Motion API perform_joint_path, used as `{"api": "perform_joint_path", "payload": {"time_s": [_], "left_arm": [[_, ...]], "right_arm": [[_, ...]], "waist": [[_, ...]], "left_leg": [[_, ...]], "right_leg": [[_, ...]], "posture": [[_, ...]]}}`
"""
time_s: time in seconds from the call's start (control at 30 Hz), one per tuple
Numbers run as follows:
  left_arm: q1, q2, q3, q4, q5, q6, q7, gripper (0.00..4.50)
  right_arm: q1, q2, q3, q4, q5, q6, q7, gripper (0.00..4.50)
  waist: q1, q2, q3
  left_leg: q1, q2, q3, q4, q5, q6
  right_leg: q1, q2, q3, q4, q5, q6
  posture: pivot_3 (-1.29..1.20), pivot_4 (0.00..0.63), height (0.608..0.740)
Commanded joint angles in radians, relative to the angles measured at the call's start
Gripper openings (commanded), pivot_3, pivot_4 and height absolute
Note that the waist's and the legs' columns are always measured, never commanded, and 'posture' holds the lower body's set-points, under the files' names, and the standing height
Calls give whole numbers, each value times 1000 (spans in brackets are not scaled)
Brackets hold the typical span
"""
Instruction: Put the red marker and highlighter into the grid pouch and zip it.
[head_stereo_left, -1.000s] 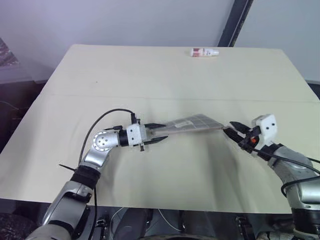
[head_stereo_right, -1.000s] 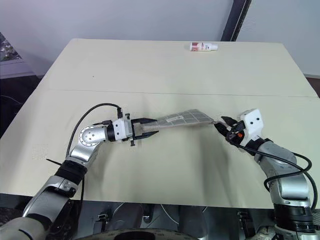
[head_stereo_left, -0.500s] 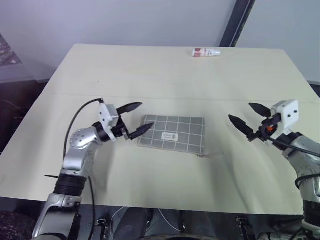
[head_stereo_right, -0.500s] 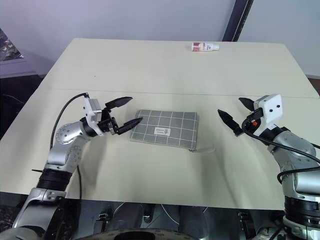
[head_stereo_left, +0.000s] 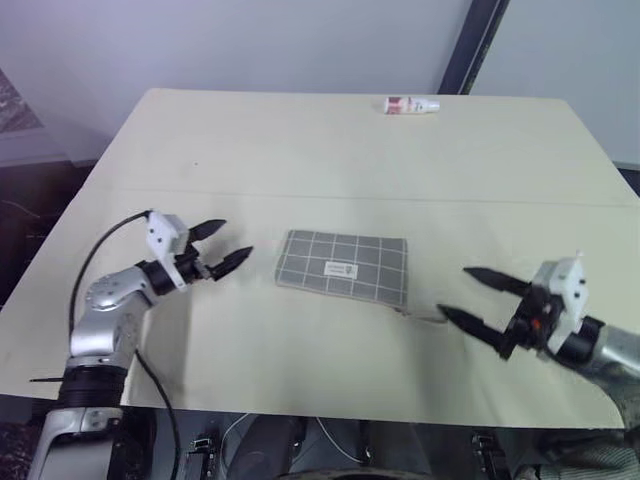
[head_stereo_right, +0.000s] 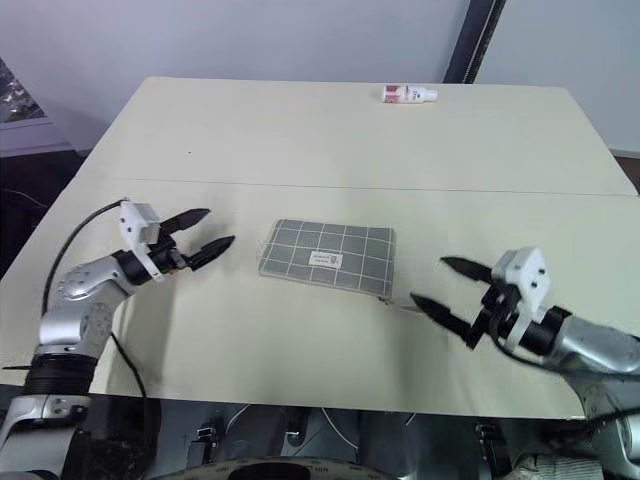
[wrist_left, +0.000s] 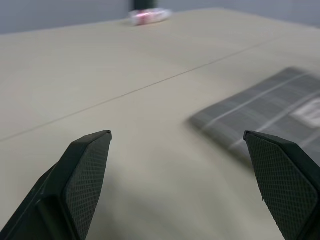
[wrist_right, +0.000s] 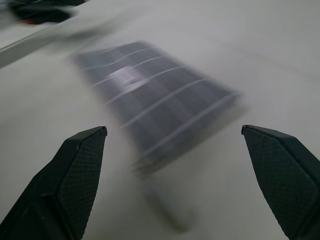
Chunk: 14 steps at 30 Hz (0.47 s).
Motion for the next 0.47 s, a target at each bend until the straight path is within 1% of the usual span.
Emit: {"api": "perform_joint_path", "payload": {"time_s": [0.03, 0.1, 0.23, 0.3, 0.47], "left_arm": [[-55, -2, 49, 79, 25, -69, 22, 4463], [-80, -5, 65, 138, 32, -84, 36, 4463], [-124, -6, 78, 252, 78, -160, 78, 4463], [-135, -12, 73, 277, 97, -179, 94, 4463], [-164, -38, 74, 308, 113, -222, 106, 4463]], "right_arm": [[13, -6, 41, -55, -4, -12, 11, 4494], [27, -14, 91, -71, -65, -43, 10, 4494], [69, -21, 145, -70, -102, -62, 33, 4494], [79, -25, 159, -61, -123, -77, 39, 4494], [96, -37, 184, -57, -140, -85, 59, 4494]], "waist": [[1, -1, 0], [1, -1, 0], [2, -1, 0], [2, -2, 1], [2, -2, 1]], "left_leg": [[0, 0, 0, 0, 0, 0], [0, 0, 0, 0, 0, 0], [-1, 0, 0, -1, 0, 0], [-1, -1, 0, -1, 0, 0], [-1, 0, 0, 0, 0, 0]], "right_leg": [[0, 0, 0, 0, 0, 0], [0, -1, 0, 0, 0, 0], [-1, -1, -1, -1, 0, 1], [-1, -1, -1, -1, 2, 4], [0, -1, -1, -1, 2, 3]], "posture": [[0, 150, 740], [0, 150, 740], [0, 150, 740], [0, 150, 740], [0, 150, 740]]}}
